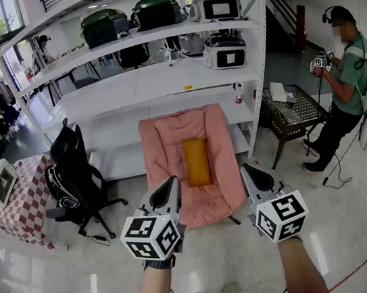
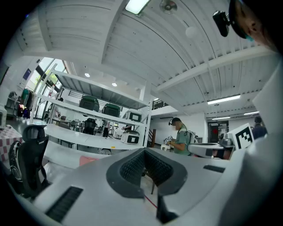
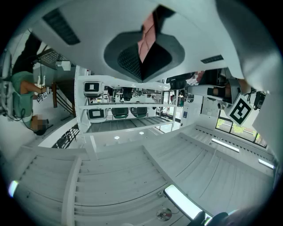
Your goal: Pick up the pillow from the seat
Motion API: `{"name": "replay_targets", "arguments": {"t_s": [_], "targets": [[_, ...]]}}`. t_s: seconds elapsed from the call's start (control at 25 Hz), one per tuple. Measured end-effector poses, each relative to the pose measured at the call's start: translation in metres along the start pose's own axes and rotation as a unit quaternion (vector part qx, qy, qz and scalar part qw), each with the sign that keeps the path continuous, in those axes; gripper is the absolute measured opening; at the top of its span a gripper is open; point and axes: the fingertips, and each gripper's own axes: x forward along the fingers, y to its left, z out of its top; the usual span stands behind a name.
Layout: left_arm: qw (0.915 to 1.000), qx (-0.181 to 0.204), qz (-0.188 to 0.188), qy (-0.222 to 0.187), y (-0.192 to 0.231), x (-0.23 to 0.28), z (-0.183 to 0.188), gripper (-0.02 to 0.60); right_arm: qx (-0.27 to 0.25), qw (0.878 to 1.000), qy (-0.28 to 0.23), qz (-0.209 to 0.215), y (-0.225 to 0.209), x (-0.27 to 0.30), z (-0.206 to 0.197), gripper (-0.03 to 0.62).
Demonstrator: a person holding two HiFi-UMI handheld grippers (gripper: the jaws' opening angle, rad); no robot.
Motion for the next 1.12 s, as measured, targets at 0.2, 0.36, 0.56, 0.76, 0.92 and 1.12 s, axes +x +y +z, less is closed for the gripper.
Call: {"name": "replay_targets", "arguments": {"t_s": [0.2, 0.36, 0.56, 0.76, 0.92, 1.12], "targets": [[1.0000, 0.000, -0.001, 0.001, -0.001, 0.001, -0.001, 0.005, 0.002, 1.000, 0.002, 0.003, 0.001, 0.000, 0.000, 0.003], [1.0000, 0.000, 0.001, 0.002, -0.002, 0.000, 0.000, 0.006, 0.016, 1.000, 0.001, 0.011, 0.003, -0.001, 0.001, 0.003], [1.0000, 0.003, 0.001, 0.006, -0.006, 0.004, -0.002, 0.006, 0.027, 1.000, -0.006, 0.008, -0.006, -0.004, 0.001, 0.003], [0.9999, 0.007, 0.007, 0.006, -0.011, 0.009, -0.004, 0.006, 0.034, 0.999, -0.012, 0.011, -0.017, -0.005, 0.000, 0.003], [0.9999, 0.009, 0.014, 0.004, -0.017, 0.014, -0.003, 0.005, 0.037, 0.999, -0.015, 0.017, -0.026, -0.007, 0.000, 0.003], [0.9997, 0.008, 0.024, 0.002, -0.026, 0.023, -0.009, 0.006, 0.040, 0.999, -0.019, 0.024, -0.043, -0.009, -0.004, 0.003]]}}
